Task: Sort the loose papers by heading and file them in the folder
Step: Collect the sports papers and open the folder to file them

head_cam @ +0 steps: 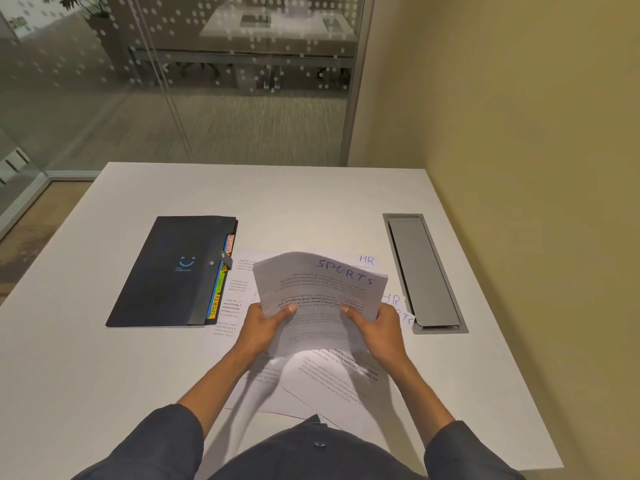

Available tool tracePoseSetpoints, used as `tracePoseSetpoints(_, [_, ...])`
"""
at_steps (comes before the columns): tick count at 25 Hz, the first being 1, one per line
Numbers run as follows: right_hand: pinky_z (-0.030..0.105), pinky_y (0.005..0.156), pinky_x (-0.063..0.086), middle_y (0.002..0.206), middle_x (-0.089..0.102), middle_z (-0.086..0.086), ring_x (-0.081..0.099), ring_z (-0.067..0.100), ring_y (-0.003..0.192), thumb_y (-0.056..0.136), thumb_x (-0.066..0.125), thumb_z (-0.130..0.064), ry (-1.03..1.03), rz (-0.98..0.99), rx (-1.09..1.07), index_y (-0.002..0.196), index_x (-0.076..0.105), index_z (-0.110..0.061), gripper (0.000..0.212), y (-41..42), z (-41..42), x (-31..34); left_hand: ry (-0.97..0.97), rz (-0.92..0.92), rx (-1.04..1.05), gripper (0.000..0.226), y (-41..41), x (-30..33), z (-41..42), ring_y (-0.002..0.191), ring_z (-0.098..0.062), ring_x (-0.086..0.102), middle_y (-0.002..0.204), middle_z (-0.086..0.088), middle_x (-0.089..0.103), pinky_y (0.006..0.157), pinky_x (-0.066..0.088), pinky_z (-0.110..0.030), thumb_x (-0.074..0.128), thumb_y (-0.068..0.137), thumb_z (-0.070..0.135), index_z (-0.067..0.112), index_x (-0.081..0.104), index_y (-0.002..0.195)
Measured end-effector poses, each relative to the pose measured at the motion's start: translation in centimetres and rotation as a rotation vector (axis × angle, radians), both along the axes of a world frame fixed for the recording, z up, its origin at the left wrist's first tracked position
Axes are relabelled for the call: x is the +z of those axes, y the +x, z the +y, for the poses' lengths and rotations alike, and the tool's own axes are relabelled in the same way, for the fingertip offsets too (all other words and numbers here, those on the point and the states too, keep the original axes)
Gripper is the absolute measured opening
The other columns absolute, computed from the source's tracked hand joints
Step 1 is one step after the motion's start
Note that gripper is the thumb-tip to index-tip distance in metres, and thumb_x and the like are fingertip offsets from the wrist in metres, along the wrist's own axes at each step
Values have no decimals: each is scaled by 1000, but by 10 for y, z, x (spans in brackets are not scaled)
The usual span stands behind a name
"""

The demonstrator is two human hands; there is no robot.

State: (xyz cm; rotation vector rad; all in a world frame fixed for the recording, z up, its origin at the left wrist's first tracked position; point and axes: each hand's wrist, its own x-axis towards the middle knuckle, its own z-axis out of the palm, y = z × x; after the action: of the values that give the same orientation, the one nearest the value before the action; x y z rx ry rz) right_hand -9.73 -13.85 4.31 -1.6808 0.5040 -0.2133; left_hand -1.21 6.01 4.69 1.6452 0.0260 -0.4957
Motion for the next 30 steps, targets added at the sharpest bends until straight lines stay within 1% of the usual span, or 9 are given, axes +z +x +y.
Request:
tracePoseSetpoints(4, [23,70,58,96,76,-9,73,10,87,93,67,-22,-26,3,-13,103,73,-18,13,-2,0,-7,-26,3,30,19,11,8,1,83,-11,71,94,5,74,69,56,-24,69,87,17,18,68,106])
tracePoseSetpoints(8, [34,75,60,95,77,-1,74,18,88,92,68,-18,152,-33,-116,105,74,-11,16,10,1,-5,-62,112,-27,24,27,21,4,92,-17,71,100,3,74,78,56,-32,69,87,17,19,66,111])
tracePoseSetpoints(12, [29,76,58,95,76,-5,73,14,89,91,68,-13,254,-16,-222,105,73,-18,15,25,-6,-2,-81,199,-187,30,35,19,16,105,-22,68,116,2,71,96,50,-42,65,90,19,18,64,120])
tracePoseSetpoints(18, [38,88,57,108,74,4,72,18,95,90,69,-11,336,68,-292,116,71,-8,26,35,-9,-13,-26,166,-143,27,22,11,10,99,-13,66,107,7,70,94,48,-36,61,93,15,20,59,120])
tracePoseSetpoints(21, [26,73,57,104,76,1,73,12,86,94,66,-18,407,94,-269,113,71,-12,21,33,-12,-13,-20,131,-136,25,21,11,7,96,-7,64,104,11,68,93,47,-33,58,95,13,22,57,118])
tracePoseSetpoints(23, [18,58,52,93,76,0,71,7,71,98,58,-29,460,157,-260,106,69,-12,22,28,-19,-15,-10,125,-113,27,22,9,9,98,-8,63,105,12,67,94,47,-34,58,95,12,22,56,119])
tracePoseSetpoints(25, [22,56,53,88,74,4,67,11,63,100,53,-38,478,227,-291,103,66,-12,29,21,-31,-25,2,135,-84,27,24,5,15,101,-13,64,107,9,68,96,47,-37,58,95,13,22,57,120])
tracePoseSetpoints(28, [37,79,52,100,72,7,65,23,85,93,62,-36,214,405,-394,110,66,-7,34,2,-56,-57,31,151,-48,25,25,1,23,102,-16,64,108,9,68,96,48,-40,58,95,13,23,57,118])
tracePoseSetpoints(30, [32,80,42,110,63,5,57,25,97,85,62,-40,-76,541,-404,112,61,-10,40,-17,-68,-77,70,151,-49,22,24,-1,28,98,-12,64,104,14,67,93,47,-38,57,96,13,24,56,116])
